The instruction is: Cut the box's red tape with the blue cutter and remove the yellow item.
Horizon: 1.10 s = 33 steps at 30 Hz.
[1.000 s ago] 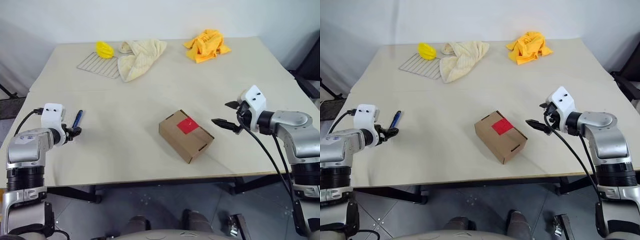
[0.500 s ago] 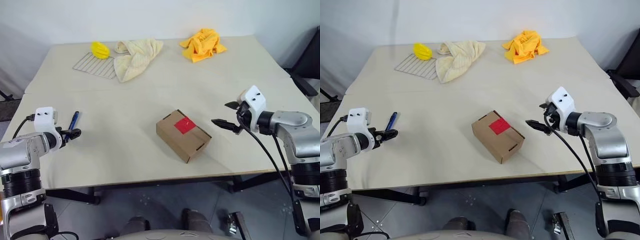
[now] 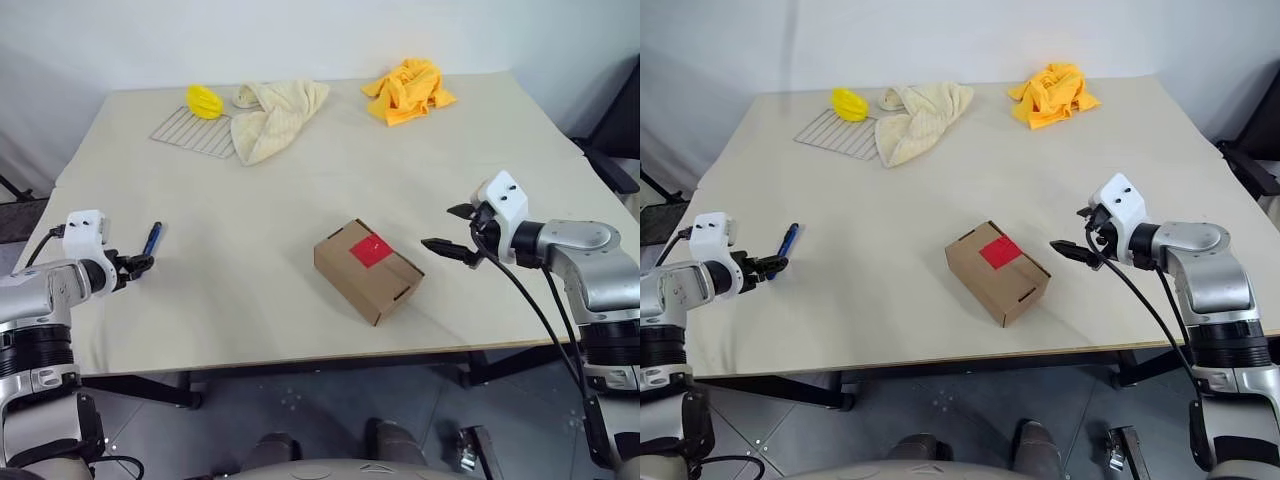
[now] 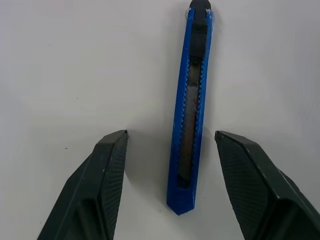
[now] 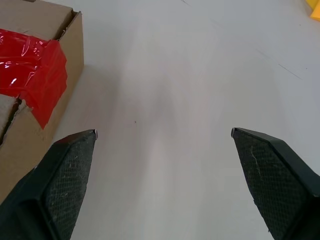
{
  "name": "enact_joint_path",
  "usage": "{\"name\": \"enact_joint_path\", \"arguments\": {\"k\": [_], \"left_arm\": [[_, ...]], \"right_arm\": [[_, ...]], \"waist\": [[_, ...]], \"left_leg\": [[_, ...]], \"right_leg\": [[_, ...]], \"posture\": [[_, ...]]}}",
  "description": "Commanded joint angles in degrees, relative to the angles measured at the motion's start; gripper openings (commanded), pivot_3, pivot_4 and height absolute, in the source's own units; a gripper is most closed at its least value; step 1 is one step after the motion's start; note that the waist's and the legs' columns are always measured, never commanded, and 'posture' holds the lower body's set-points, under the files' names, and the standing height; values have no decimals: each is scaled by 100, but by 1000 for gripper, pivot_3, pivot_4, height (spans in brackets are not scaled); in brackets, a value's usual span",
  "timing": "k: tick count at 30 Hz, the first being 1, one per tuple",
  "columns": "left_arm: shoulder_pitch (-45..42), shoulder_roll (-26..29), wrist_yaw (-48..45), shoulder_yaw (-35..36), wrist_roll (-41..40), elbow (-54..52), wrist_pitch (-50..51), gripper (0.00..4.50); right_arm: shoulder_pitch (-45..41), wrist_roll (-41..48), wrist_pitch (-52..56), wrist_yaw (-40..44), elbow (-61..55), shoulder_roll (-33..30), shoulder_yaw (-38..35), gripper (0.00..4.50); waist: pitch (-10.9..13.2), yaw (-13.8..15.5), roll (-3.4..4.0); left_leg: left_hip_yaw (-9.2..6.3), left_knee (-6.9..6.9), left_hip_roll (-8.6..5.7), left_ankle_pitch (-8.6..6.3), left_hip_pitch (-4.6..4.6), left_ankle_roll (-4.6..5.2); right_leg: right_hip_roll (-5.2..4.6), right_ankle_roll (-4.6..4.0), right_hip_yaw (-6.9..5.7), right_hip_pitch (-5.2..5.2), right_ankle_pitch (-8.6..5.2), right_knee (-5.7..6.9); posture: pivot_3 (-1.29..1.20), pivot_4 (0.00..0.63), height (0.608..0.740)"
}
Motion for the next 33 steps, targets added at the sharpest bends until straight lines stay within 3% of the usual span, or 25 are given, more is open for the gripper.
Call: {"name": "enact_joint_path", "arguments": {"k": [1, 4, 8, 12, 24, 29, 33], "left_arm": [[101, -33, -17, -176, 56, 387, 96, 2392], [87, -27, -10, -208, 63, 428, 59, 1511], [66, -23, -52, -257, 59, 468, 43, 1511], [76, -15, -99, -334, 74, 438, 7, 699], [261, 158, -363, -700, 168, 150, -53, 699], [852, 453, -1007, -1030, 55, -931, -433, 699], [1782, 680, -1696, -1055, -68, -2255, -1356, 699]], "right_arm": [[-79, 46, -50, 1, -153, -119, -122, 4500], [-76, 44, -51, 1, -155, -122, -121, 4500], [-91, 38, -58, 2, -135, -123, -119, 4500], [-105, 40, -52, 3, -135, -118, -114, 4500], [-88, 44, -60, 15, -172, -120, -110, 4500], [-51, 92, -9, 40, -281, -171, -164, 4500], [-5, 164, 39, 82, -389, -261, -224, 4500]], "waist": [[0, 4, 3], [0, 9, 3], [0, 27, 3], [0, 30, 3], [0, 26, 3], [2, 9, 6], [7, 5, 9]], "left_leg": [[0, 0, 0, 0, 0, 0], [0, 0, 0, 0, -1, 0], [1, -1, -2, 0, -4, 0], [1, 0, -2, 0, -4, 0], [1, -3, -3, -1, -5, 0], [5, -9, -1, -2, -8, -1], [3, -20, 3, -4, -14, -4]], "right_leg": [[0, 0, 0, 0, 0, 0], [0, 0, 0, 0, 0, -2], [-1, 0, -1, 0, 0, -6], [-1, 0, -1, 0, 0, -5], [-2, 0, -1, 0, 0, -11], [-1, 0, -2, -5, 0, -17], [-1, 0, -1, -13, 0, -27]], "posture": [[0, 150, 740], [0, 150, 740], [0, 150, 740], [0, 150, 740], [0, 150, 740], [0, 150, 740], [0, 150, 740]]}}
